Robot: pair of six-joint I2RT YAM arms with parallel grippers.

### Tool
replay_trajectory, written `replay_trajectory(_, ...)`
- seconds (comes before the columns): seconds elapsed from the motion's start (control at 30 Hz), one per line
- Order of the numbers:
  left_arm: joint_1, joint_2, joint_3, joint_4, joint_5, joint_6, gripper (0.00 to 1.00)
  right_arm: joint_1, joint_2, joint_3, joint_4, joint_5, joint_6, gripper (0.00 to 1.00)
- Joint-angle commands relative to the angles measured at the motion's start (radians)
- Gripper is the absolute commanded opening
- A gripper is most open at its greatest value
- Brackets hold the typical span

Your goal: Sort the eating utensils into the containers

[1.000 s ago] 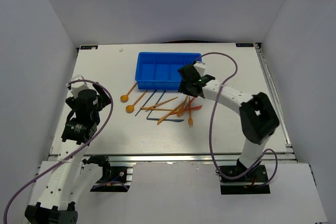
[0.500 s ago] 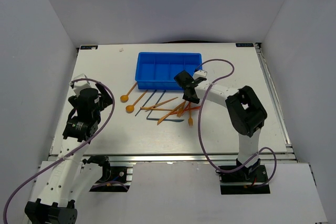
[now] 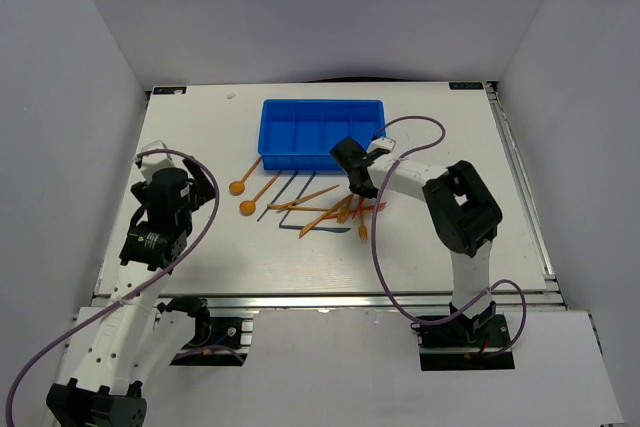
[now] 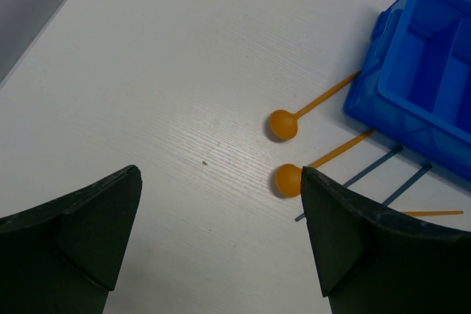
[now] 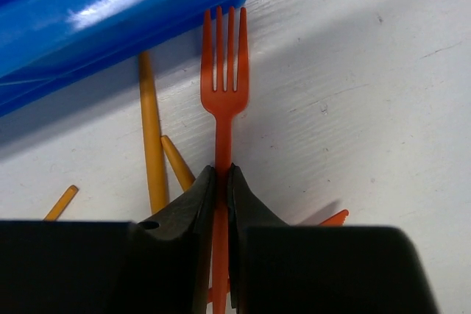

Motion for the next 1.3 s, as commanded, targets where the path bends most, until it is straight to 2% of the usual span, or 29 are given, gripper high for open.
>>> replay_trajectory(0.0, -0.005, -0.002, -0.005, 0.02, 0.007, 0.01, 0.98, -0.002, -0.074, -0.029, -0.04, 0.05, 0.061, 0.0)
replay_trajectory(0.2, -0.005, -0.002, -0.003, 0.017, 0.01, 0.01, 0.98, -0.003, -0.289, -0.115, -0.02, 0.056, 0.092, 0.0)
replay_trajectory(0.3, -0.007, -0.005, -0.005, 0.019, 0.009, 0.01, 0.98, -0.002, -0.395, -0.158, 0.031, 0.042, 0.052, 0.0)
replay_trajectory(0.37, -0.007, -0.005, -0.005, 0.019, 0.009, 0.01, 0.98, -0.003, -0.45, -0.177, 0.116, -0.005, -0.03, 0.0)
replay_trajectory(0.4, -0.007, -0.004, -0.005, 0.02, 0.01, 0.01, 0.98, -0.011, -0.458, -0.175, 0.241, -0.028, -0.152, 0.0)
replay_trajectory(0.43, -0.007, -0.004, -0.005, 0.02, 0.009, 0.01, 0.98, -0.021, -0.454, -0.165, 0.296, -0.057, -0.225, 0.0)
replay_trajectory(0.5, -0.008, 0.004, -0.003, 0.019, 0.012, 0.01, 0.98, -0.06, -0.37, -0.05, 0.345, -0.125, -0.419, 0.0)
replay_trajectory(0.67, -0.01, 0.001, -0.006, 0.028, 0.03, 0.02, 0.98, -0.144, -0.042, 0.407, 0.232, -0.17, -0.675, 0.0)
replay_trajectory(0.8, -0.011, -0.004, -0.009, 0.034, 0.046, 0.024, 0.98, -0.189, 0.1, 0.579, 0.239, -0.185, -0.883, 0.0)
replay_trajectory(0.97, -0.014, -0.004, -0.012, 0.04, 0.062, 0.032, 0.98, -0.216, 0.141, 0.534, 0.368, -0.294, -1.058, 0.0)
replay_trajectory(1.03, -0.014, 0.004, -0.012, 0.043, 0.07, 0.033, 0.98, -0.221, 0.138, 0.46, 0.39, -0.327, -1.081, 0.0)
replay_trajectory(1.07, -0.014, 0.005, -0.012, 0.043, 0.072, 0.035, 0.98, -0.219, 0.129, 0.433, 0.455, -0.35, -1.1, 0.0)
replay_trajectory(1.27, -0.014, 0.016, -0.012, 0.046, 0.082, 0.04, 0.98, -0.221, 0.115, 0.306, 0.545, -0.354, -1.095, 0.0)
